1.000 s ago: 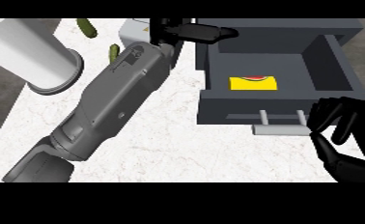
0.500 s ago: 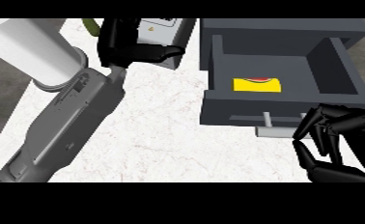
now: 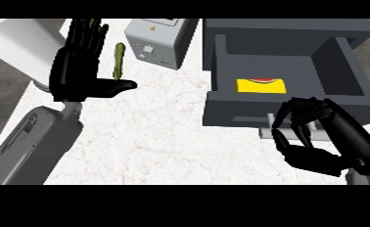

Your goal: Pick up the cup, place it into the drawer and close the drawer

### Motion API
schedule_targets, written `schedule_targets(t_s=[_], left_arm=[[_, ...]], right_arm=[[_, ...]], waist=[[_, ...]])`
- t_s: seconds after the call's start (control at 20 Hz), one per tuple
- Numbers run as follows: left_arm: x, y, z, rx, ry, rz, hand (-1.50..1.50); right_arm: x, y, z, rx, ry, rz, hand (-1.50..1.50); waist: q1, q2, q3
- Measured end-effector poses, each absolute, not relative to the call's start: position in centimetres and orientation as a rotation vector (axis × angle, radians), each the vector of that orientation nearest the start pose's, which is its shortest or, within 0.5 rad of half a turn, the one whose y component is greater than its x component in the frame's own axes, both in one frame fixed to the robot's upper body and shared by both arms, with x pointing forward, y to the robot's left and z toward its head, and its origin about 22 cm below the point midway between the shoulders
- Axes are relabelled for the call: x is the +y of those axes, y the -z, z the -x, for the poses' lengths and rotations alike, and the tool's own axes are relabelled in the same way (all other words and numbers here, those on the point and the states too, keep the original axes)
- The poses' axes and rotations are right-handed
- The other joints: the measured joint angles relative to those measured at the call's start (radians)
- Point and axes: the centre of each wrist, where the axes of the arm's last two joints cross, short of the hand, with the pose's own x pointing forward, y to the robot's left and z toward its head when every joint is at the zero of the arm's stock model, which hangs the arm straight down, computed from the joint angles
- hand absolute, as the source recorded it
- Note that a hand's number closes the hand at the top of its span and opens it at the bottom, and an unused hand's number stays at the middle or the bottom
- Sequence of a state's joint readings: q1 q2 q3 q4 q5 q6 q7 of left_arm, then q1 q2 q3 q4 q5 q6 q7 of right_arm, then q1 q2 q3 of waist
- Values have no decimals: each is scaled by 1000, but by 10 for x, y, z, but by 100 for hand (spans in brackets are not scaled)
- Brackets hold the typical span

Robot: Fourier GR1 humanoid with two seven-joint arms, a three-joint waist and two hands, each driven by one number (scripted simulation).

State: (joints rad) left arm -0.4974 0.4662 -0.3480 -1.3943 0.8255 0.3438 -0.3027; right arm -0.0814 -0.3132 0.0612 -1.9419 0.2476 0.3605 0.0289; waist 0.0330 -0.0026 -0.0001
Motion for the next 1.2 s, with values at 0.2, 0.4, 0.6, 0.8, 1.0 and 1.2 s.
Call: schedule_targets(t_s=[0.2, 0.4, 0.6, 0.8, 1.0, 1.2], left_arm=[[243, -89, -318, -1881, -165, 263, -150], [275, -79, -303, -1880, -176, 257, -150], [294, -68, -290, -1882, -186, 251, -150], [307, -63, -279, -1880, -195, 249, -150], [323, -55, -273, -1887, -194, 249, -150], [330, -47, -265, -1884, -199, 257, -150]], right_arm=[[-245, -98, -246, -1763, -1020, 278, 150], [-238, -73, -260, -1729, -1109, 347, 150], [-232, -52, -277, -1690, -1154, 390, -150], [-225, -27, -296, -1626, -1214, 428, -150], [-220, -12, -315, -1574, -1256, 447, -150], [-220, 8, -336, -1547, -1261, 444, -150]], waist=[[0, 2, 0], [-9, 3, 0], [-17, 3, 0], [-16, 4, 0], [-19, 5, 0], [-18, 5, 0]])
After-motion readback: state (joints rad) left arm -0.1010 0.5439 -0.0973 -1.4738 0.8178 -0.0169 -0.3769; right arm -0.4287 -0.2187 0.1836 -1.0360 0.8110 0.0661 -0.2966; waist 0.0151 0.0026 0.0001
